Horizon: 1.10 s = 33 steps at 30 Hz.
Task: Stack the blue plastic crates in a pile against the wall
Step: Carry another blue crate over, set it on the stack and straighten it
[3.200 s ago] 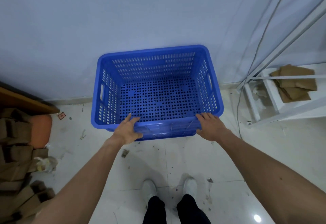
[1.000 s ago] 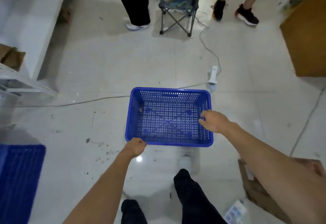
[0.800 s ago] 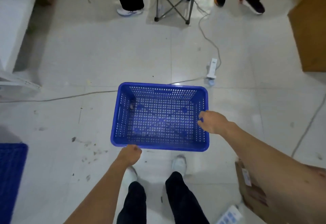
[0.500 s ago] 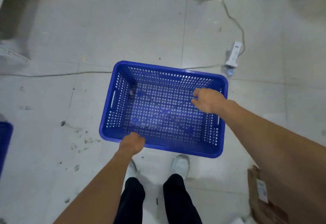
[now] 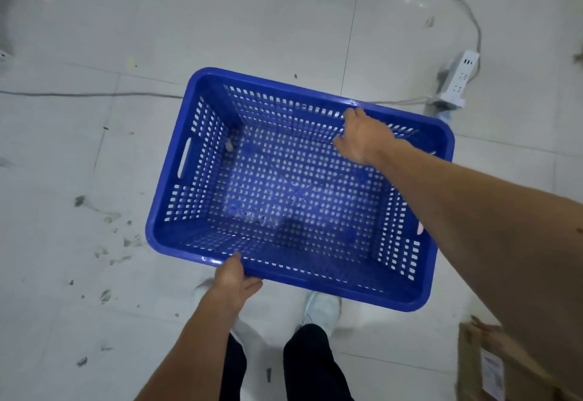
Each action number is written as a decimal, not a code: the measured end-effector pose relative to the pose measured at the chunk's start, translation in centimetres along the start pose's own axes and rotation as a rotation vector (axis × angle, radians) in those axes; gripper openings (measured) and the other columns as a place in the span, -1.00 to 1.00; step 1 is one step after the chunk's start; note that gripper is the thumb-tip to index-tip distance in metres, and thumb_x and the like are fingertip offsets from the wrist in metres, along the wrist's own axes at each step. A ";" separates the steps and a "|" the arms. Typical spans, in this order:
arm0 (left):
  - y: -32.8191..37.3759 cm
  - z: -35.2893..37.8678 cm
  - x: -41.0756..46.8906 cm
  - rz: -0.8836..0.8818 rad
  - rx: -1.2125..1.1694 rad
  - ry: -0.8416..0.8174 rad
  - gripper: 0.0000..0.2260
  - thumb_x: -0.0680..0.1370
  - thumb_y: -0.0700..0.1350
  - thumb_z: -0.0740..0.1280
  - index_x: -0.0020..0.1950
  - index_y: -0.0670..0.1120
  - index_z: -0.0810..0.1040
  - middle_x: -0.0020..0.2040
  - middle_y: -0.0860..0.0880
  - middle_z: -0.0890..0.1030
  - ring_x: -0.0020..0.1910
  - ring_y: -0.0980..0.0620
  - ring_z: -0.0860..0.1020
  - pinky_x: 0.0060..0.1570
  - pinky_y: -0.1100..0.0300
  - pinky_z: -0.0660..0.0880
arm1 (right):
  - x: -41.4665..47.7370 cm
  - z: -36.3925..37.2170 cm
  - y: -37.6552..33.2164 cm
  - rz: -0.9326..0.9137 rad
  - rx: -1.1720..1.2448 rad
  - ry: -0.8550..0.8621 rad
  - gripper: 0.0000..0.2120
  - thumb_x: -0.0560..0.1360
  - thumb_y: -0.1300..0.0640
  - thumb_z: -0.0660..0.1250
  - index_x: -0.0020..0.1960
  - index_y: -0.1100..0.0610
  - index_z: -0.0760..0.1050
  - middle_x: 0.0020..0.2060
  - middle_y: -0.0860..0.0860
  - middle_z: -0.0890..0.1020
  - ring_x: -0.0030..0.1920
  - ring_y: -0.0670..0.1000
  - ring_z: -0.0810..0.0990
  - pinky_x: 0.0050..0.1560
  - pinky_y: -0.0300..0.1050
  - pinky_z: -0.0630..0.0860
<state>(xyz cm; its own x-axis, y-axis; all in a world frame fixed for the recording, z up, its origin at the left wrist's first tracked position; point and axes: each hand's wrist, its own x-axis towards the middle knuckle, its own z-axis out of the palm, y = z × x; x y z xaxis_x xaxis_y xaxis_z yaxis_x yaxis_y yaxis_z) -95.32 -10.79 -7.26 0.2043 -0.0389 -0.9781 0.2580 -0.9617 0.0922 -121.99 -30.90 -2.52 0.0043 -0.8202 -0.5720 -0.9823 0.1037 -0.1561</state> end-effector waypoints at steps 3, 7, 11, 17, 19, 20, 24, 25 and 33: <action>0.3 -0.2 1.1 0.027 -0.033 0.001 -0.73 0.69 -0.13 0.11 0.34 -0.17 0.41 0.16 -0.16 0.55 0.07 -0.21 0.61 0.21 -0.16 0.55 | 2.3 -0.1 -0.5 -0.035 -0.056 0.041 -0.48 0.59 0.01 0.21 0.43 0.26 0.22 0.42 0.21 0.26 0.25 0.26 0.45 0.06 0.10 0.40; 0.5 0.0 1.8 0.030 0.028 0.011 -0.77 0.68 -0.15 0.11 0.15 -0.17 0.53 -0.04 -0.17 0.68 -0.07 -0.15 0.68 -0.11 -0.02 0.61 | 4.7 0.1 -1.0 -0.113 -0.281 0.153 -0.49 0.51 0.09 0.25 0.41 0.23 0.28 0.33 0.19 0.37 0.29 0.21 0.39 0.32 0.16 0.35; 0.6 0.1 2.1 0.050 0.031 0.012 -0.78 0.67 -0.16 0.11 0.14 -0.17 0.53 -0.01 -0.19 0.69 -0.05 -0.15 0.68 -0.26 0.08 0.60 | 6.8 0.6 -2.1 -0.052 -0.228 0.076 -0.44 0.53 0.03 0.25 0.45 0.22 0.22 0.34 0.21 0.38 0.31 0.26 0.39 0.34 0.20 0.33; 0.2 -0.1 2.6 0.070 -0.007 -0.014 -0.79 0.66 -0.18 0.14 0.17 -0.16 0.53 0.05 -0.19 0.69 -0.01 -0.16 0.69 -0.13 0.02 0.63 | 9.1 1.0 -2.6 0.068 -0.140 0.106 -0.55 0.54 0.10 0.27 0.37 0.20 0.29 0.28 0.19 0.40 0.27 0.24 0.40 0.28 0.28 0.32; -0.1 -0.4 2.5 0.081 -0.017 -0.022 -0.80 0.67 -0.17 0.14 0.13 -0.14 0.54 0.04 -0.18 0.70 -0.01 -0.16 0.69 -0.19 0.05 0.64 | 9.2 1.1 -2.3 0.109 -0.138 0.124 -0.61 0.54 0.15 0.26 0.34 0.19 0.31 0.26 0.20 0.39 0.26 0.24 0.39 0.24 0.31 0.35; -0.3 -0.7 2.4 0.083 -0.027 -0.028 -0.81 0.67 -0.17 0.14 0.11 -0.14 0.54 0.02 -0.18 0.71 -0.02 -0.15 0.70 -0.22 0.06 0.64 | 9.1 1.2 -2.2 0.132 -0.119 0.129 -0.64 0.55 0.15 0.25 0.32 0.18 0.32 0.24 0.21 0.40 0.25 0.24 0.39 0.22 0.31 0.39; -1.8 -1.8 2.3 0.069 -0.110 -0.022 -0.85 0.63 -0.26 0.24 0.17 -0.15 0.52 0.04 -0.19 0.71 -0.02 -0.16 0.71 -0.17 0.03 0.68 | 7.6 1.6 -1.1 0.183 -0.039 0.175 -0.67 0.58 0.03 0.26 0.28 0.16 0.35 0.18 0.21 0.47 0.20 0.25 0.43 0.15 0.24 0.41; -2.2 -2.0 2.5 0.057 -0.133 -0.012 -0.82 0.60 -0.28 0.28 0.19 -0.16 0.51 0.07 -0.19 0.70 0.00 -0.16 0.70 -0.11 0.00 0.66 | 7.1 1.6 -0.7 0.176 -0.013 0.178 -0.65 0.58 0.01 0.27 0.26 0.18 0.35 0.17 0.23 0.48 0.19 0.27 0.45 0.13 0.21 0.41; -1.7 -4.4 0.4 0.029 -0.203 -0.080 -0.84 0.57 -0.28 0.33 0.13 -0.15 0.53 -0.01 -0.14 0.71 -0.05 -0.09 0.70 -0.27 0.10 0.64 | 1.9 -1.6 -1.7 0.250 0.201 0.331 -0.67 0.46 -0.01 0.34 0.04 0.24 0.50 -0.09 0.19 0.61 0.00 0.24 0.57 -0.12 -0.01 0.39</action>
<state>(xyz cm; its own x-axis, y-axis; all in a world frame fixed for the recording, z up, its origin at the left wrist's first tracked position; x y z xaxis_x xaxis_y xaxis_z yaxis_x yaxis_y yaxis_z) -91.57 -7.97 -6.96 0.1410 -0.0944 -0.9855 0.4393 -0.8861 0.1478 -120.66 -33.57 -2.06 -0.3203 -0.8883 -0.3290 -0.8894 0.4016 -0.2183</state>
